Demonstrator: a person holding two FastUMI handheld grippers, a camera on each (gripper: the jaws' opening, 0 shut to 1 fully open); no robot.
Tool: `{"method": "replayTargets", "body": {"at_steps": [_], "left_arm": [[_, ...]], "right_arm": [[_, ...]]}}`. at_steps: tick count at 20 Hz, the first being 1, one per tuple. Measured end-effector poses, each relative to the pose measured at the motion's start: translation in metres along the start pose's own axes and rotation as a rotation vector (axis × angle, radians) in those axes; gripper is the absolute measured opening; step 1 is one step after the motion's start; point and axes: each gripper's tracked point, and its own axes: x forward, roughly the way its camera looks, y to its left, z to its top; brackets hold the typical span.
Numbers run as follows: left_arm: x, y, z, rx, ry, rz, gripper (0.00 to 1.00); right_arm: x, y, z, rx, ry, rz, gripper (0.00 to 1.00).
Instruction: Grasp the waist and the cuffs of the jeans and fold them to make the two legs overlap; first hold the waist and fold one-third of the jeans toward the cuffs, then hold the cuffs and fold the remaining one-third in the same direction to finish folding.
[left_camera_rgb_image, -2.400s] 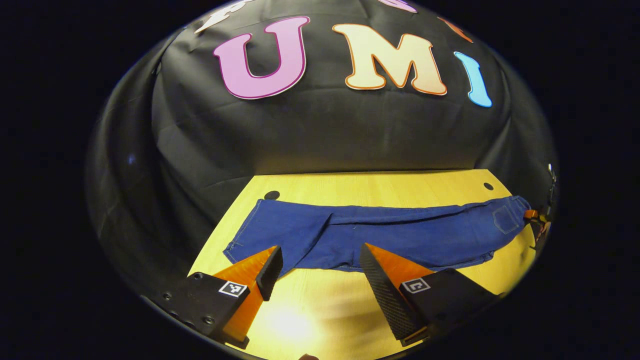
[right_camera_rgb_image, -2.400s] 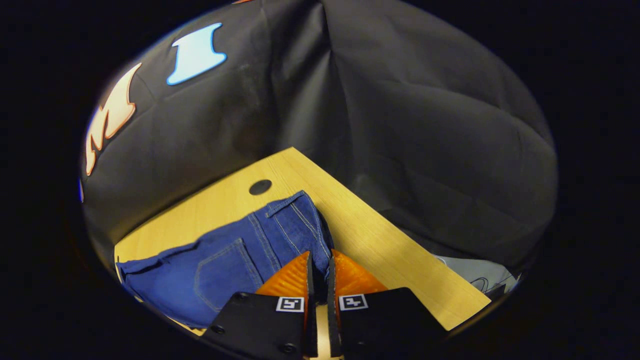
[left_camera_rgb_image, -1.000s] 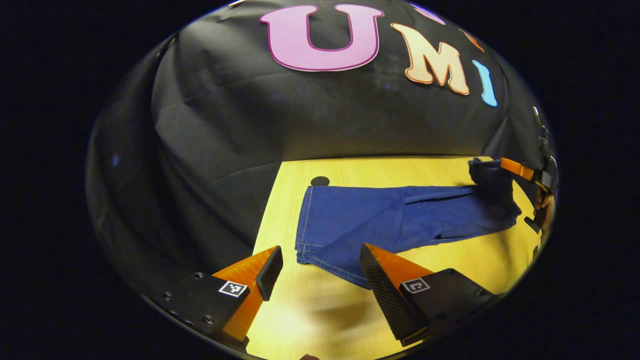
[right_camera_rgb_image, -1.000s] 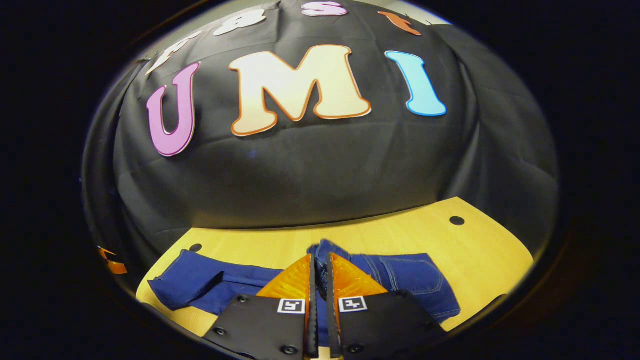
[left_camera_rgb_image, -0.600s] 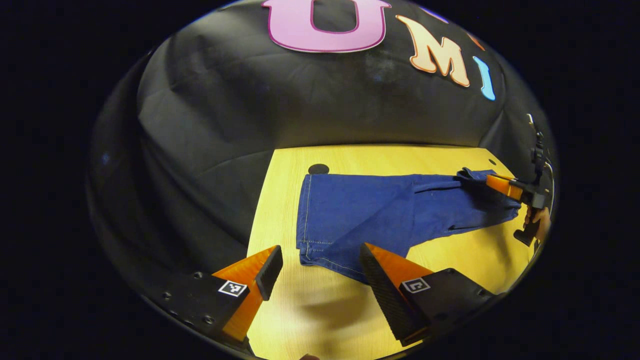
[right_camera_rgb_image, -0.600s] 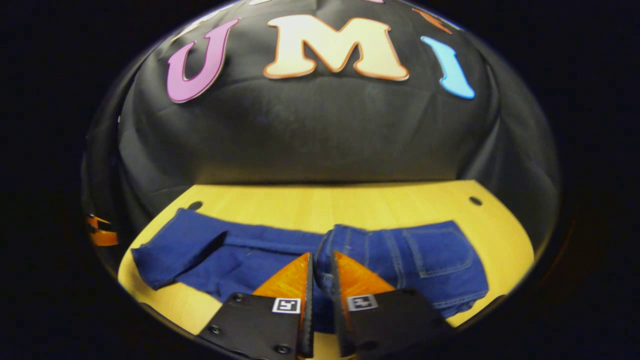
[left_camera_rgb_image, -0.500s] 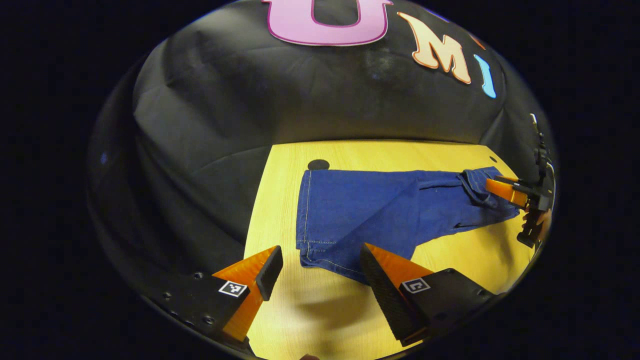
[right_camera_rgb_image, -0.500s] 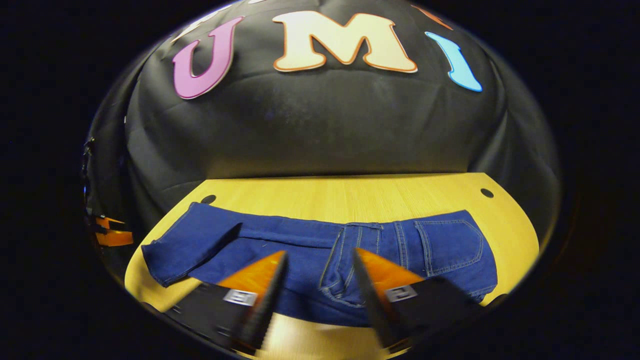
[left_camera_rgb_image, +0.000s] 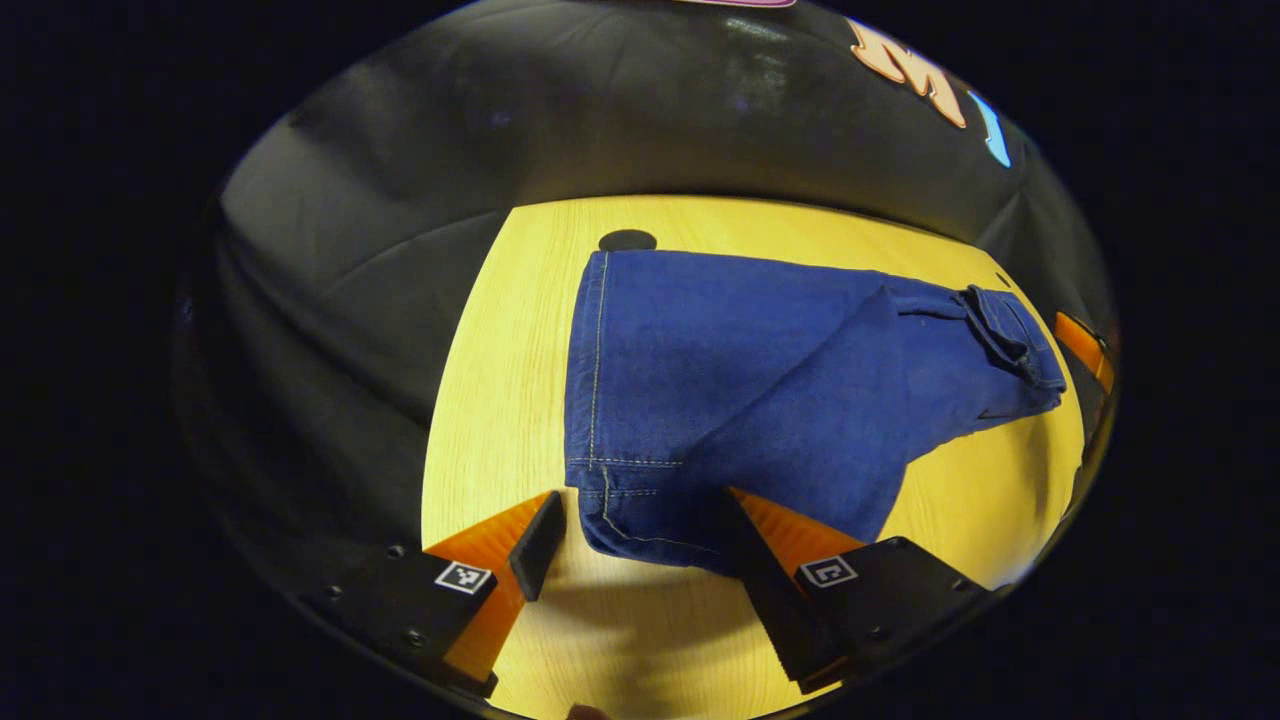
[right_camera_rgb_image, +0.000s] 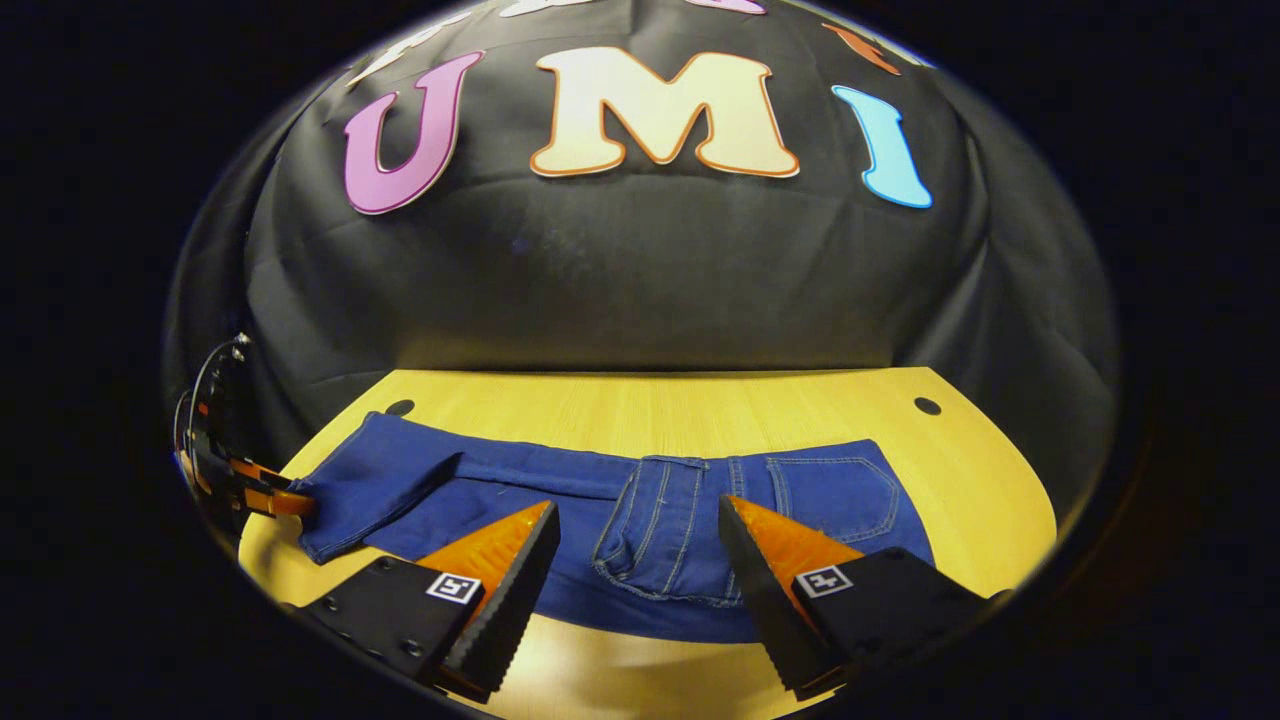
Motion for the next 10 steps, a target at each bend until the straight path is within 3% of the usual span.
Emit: {"method": "replayTargets", "body": {"at_steps": [4, 5, 9, 10], "left_arm": [[-0.001, -0.009, -0.002, 0.026, 0.064, -0.018, 0.96], [0.0, -0.019, 0.0, 0.042, 0.077, -0.035, 0.87], [0.0, -0.031, 0.002, 0.048, 0.105, -0.031, 0.2], [0.0, -0.032, 0.004, 0.028, 0.087, -0.017, 0.19]], "right_arm": [[-0.004, -0.004, -0.01, 0.007, 0.019, 0.0, 0.98], [-0.005, -0.006, -0.013, 0.003, 0.025, -0.002, 0.98], [-0.013, -0.012, -0.017, -0.003, 0.031, 0.003, 0.98], [-0.016, -0.016, -0.014, 0.0, 0.025, 0.001, 0.98]]}}
